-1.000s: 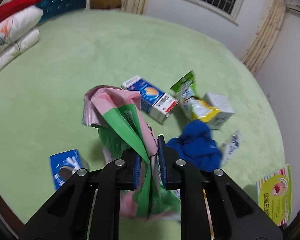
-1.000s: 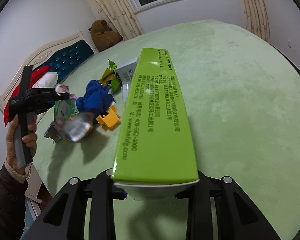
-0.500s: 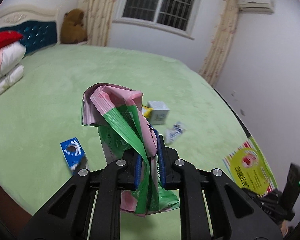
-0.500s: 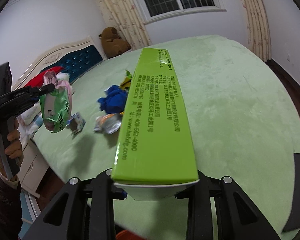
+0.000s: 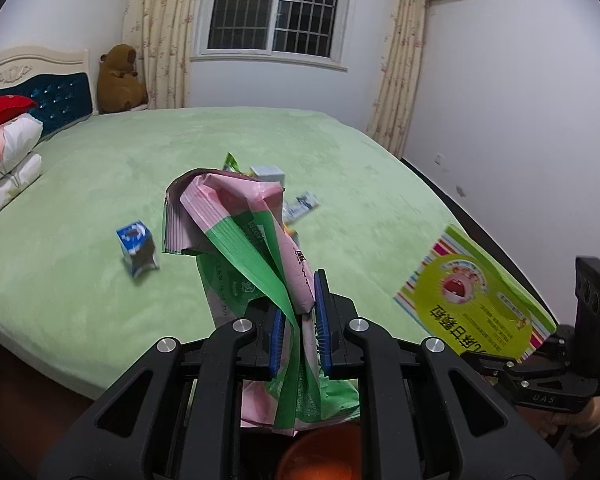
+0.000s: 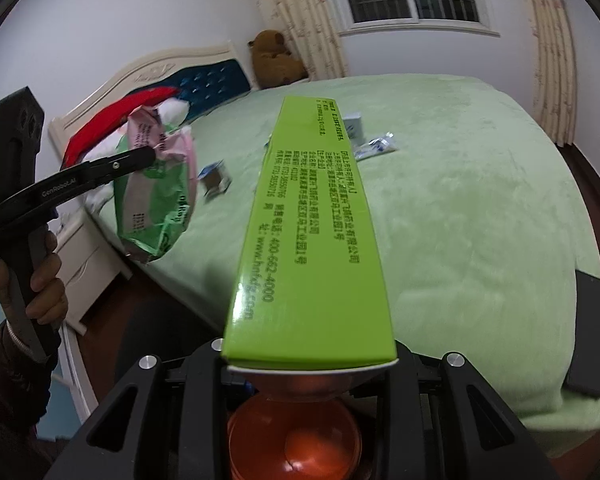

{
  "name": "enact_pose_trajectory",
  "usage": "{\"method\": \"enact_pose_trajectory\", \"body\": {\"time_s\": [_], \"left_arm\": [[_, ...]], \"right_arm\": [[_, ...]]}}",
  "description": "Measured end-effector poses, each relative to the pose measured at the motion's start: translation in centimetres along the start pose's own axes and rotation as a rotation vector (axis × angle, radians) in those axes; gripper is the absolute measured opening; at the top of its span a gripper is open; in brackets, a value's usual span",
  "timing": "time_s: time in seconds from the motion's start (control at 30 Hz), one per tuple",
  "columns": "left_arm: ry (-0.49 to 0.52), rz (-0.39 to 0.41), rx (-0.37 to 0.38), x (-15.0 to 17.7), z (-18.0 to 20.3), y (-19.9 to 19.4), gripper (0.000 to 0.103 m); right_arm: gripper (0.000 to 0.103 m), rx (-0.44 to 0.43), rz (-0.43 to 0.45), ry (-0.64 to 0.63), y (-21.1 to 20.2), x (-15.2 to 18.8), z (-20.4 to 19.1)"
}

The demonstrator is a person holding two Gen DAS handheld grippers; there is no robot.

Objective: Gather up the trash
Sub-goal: 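Carry the box and wrapper off the bed down toward the orange bucket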

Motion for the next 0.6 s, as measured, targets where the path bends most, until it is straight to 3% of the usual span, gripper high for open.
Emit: {"method": "enact_pose_trajectory", "body": {"time_s": [0.37,0.6], "left_arm": [[0.05,-0.066,0.076,6.1,2.4,-2.0,0.011],[0.077,-0.265,0.113,11.7,3.1,1.1,0.009]], "right_arm": [[0.031,-0.022,-0.102,-0.05,-0.4,4.8,-2.2],[0.03,-0.027,-0.223,-0.068,0.7,9.1,-2.9]]}}
Point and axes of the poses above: each gripper's, at about its wrist camera, not at the fingertips, and y roughly the way its jaws point, z to its right, x to its underside, the point moved 1 cm from there along y, roughly the way its jaws point, and after that the axes turned 5 degrees about y, right-handed, at the moved point
